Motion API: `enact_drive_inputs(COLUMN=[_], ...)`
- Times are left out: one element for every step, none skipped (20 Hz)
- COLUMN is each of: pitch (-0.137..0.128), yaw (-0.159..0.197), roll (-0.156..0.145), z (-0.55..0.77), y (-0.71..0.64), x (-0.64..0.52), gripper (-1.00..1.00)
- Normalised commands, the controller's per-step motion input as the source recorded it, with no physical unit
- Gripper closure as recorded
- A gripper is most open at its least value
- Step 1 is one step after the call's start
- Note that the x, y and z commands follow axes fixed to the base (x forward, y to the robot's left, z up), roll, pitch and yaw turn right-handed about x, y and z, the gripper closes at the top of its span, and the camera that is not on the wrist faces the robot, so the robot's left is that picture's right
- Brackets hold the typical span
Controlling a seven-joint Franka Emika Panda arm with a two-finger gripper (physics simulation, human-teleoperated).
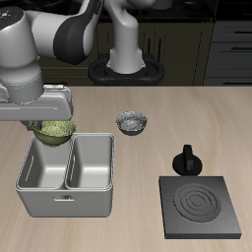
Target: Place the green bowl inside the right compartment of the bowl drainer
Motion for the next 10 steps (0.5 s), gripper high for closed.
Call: enact_drive_inputs(pitch=[0.044, 0.031, 0.035, 0.035, 0.023, 0.033, 0.016, 0.009, 0.01, 0.003], yaw=[-0.012, -0.021, 0.025, -0.036, 0.018, -0.01, -0.019, 0.001, 0.002, 0.013], roll=[-0.019, -0.029, -0.032, -0.025, -0.039, -0.033, 0.009, -0.012, -0.026, -0.025], z=[-0.28, -0.29, -0.22, -0.21, -0.25, -0.11, -0.09, -0.1, -0.07, -0.06], y=[-0.11, -0.17, -0.13, -0.21, -0.16, -0.1, -0.05, -0.06, -0.07, -0.01], x=[0.01, -0.01, 0.0, -0.03, -0.01, 0.0, 0.04, -0.03, 0.04, -0.08], gripper=[1.0, 1.0, 1.0, 1.0, 1.0, 1.0, 1.0, 1.0, 1.0, 1.0])
